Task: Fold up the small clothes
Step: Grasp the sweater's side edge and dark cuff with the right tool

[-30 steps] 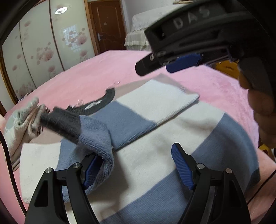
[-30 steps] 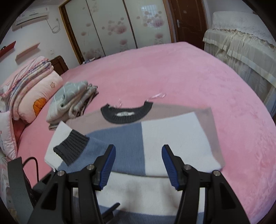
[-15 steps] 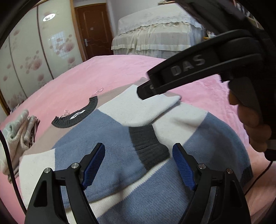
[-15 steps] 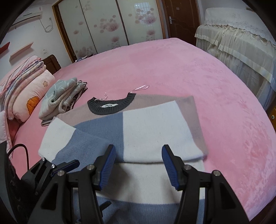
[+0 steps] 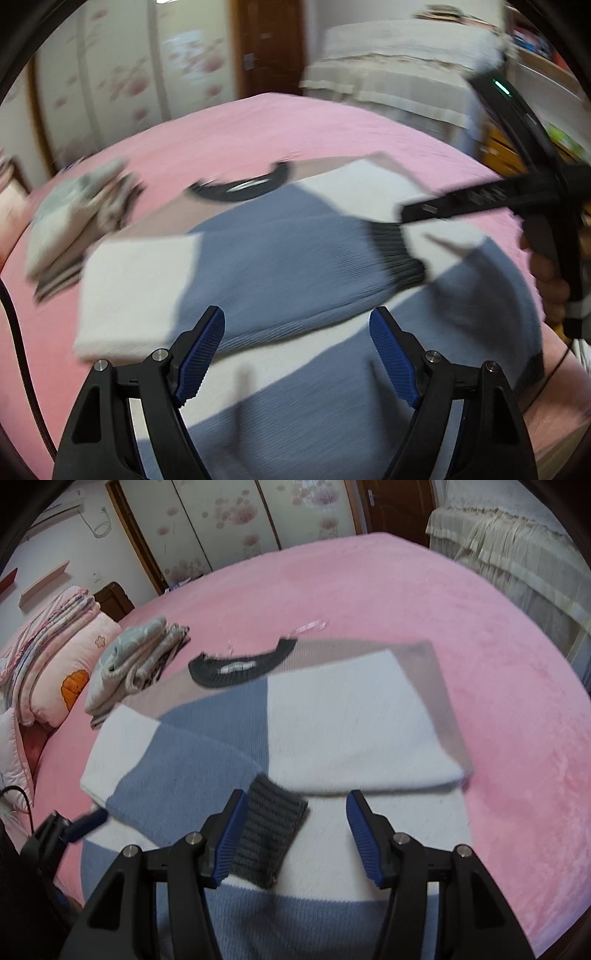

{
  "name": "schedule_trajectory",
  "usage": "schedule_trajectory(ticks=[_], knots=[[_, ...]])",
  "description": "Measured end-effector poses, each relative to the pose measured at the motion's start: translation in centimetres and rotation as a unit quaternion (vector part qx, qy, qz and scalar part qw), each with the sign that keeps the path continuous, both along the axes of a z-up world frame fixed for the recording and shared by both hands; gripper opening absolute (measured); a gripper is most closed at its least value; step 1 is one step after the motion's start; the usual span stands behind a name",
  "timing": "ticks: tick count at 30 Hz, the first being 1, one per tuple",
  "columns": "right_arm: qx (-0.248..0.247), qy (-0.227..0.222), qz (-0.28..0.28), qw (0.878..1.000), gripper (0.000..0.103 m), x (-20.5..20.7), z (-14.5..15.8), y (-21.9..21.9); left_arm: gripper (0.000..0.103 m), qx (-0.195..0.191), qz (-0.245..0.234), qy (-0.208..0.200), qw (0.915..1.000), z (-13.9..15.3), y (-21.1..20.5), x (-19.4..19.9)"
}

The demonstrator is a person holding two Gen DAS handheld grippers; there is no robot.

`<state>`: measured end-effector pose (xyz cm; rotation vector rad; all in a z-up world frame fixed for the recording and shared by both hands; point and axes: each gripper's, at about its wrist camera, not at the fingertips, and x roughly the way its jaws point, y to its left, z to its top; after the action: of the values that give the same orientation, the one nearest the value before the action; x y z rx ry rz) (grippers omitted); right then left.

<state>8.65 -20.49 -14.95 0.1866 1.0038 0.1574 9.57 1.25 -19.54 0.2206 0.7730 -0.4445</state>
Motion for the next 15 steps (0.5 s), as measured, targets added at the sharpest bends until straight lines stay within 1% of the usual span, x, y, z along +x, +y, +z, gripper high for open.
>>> schedule_trajectory(ticks=[1,5,7,10,13,14,15], knots=[[0.004,0.006,0.002,1.000,0.056,0.0,-0.4,0.1,0.080,-0.002,0.024,0.002,0.9997,0.0,1.4,0.2],[0.012,0.022,0.007,1.000,0.056,0.1,-1.8,0.6,0.080,-0.013,0.093,0.017,0.9955,-0.3,5.6,1.2],[0.010,0.029,0.009,0.999,0.056,0.3,-2.4,0.8,0.080,-0.022,0.128,0.025,0.9912,-0.5,7.7,1.8],[0.011,0.031,0.012,0.999,0.056,0.6,-3.0,1.0,0.080,-0.034,0.168,0.033,0.9846,-0.9,10.1,2.3],[0.014,0.031,0.015,0.999,0.056,1.0,-3.5,1.3,0.080,-0.053,0.209,0.044,0.9754,-1.3,12.6,2.8],[0.014,0.028,0.019,0.999,0.055,1.2,-3.7,1.5,0.080,-0.059,0.219,0.048,0.9728,-1.5,13.2,2.9],[0.015,0.025,0.023,0.999,0.050,1.4,-3.7,1.7,0.080,-0.065,0.229,0.052,0.9699,-1.6,13.8,2.8]])
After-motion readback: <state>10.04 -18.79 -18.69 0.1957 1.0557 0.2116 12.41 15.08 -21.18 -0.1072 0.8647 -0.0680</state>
